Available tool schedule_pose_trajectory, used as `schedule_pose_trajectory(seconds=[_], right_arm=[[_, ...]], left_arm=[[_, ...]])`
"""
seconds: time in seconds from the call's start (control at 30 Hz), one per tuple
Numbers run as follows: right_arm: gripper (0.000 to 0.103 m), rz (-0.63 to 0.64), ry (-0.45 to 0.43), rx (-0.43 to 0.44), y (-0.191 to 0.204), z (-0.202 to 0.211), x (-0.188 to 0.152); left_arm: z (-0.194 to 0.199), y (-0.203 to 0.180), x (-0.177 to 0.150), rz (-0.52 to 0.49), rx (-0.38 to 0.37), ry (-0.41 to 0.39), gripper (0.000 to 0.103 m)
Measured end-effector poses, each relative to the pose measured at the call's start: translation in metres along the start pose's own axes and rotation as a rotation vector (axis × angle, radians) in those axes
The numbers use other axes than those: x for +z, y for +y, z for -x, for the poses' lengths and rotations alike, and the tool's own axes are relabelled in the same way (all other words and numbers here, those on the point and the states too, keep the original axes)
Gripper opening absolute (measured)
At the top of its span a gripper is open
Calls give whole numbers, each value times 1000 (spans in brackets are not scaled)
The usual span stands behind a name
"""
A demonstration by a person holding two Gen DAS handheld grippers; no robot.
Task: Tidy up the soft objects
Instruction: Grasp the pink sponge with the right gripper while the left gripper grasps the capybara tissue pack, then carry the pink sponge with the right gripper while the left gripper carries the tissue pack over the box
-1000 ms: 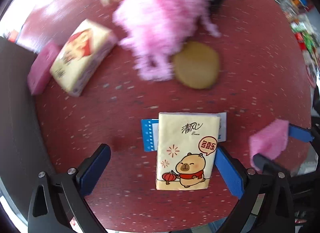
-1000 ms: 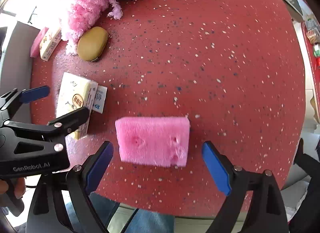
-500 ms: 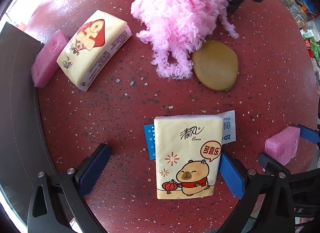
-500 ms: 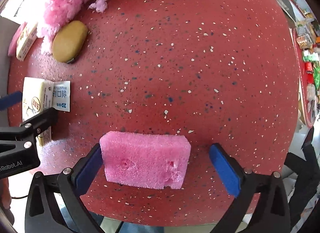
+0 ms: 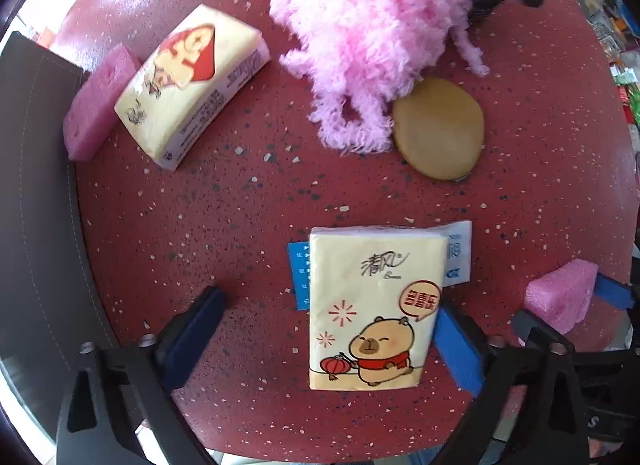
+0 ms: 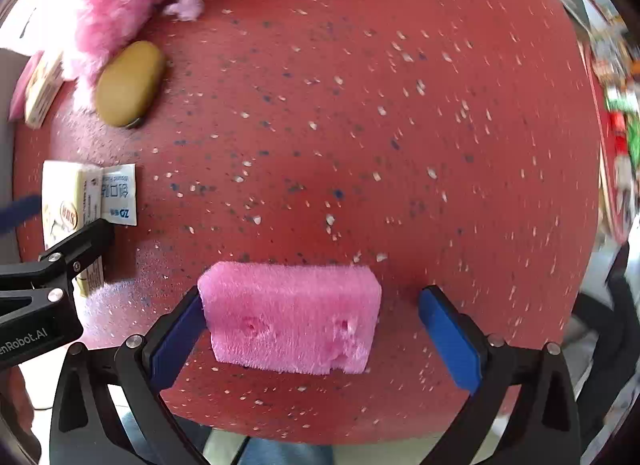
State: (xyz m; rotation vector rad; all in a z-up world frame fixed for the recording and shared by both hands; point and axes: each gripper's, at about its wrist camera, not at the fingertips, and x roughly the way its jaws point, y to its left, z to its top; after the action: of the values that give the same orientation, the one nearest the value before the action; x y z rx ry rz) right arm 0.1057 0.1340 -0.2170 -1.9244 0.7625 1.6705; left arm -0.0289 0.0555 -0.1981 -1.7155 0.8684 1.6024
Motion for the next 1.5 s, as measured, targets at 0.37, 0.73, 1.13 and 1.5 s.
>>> schedule_pose_trajectory(seconds=[0.37, 0.73, 1.13, 1.5], right_arm=[[72, -100, 26, 40, -17, 14, -4], [73, -127, 21, 77, -21, 50, -16], [73, -119, -26, 75, 2, 96, -16], [73, -77, -78, 36, 21, 131, -3]], left_arm=[[30, 10, -6, -72, -46, -29, 55], [74, 13, -25, -137, -129, -100, 55], [116, 36, -51, -169, -196, -190, 55], [144, 68, -57, -119, -222, -272, 55]])
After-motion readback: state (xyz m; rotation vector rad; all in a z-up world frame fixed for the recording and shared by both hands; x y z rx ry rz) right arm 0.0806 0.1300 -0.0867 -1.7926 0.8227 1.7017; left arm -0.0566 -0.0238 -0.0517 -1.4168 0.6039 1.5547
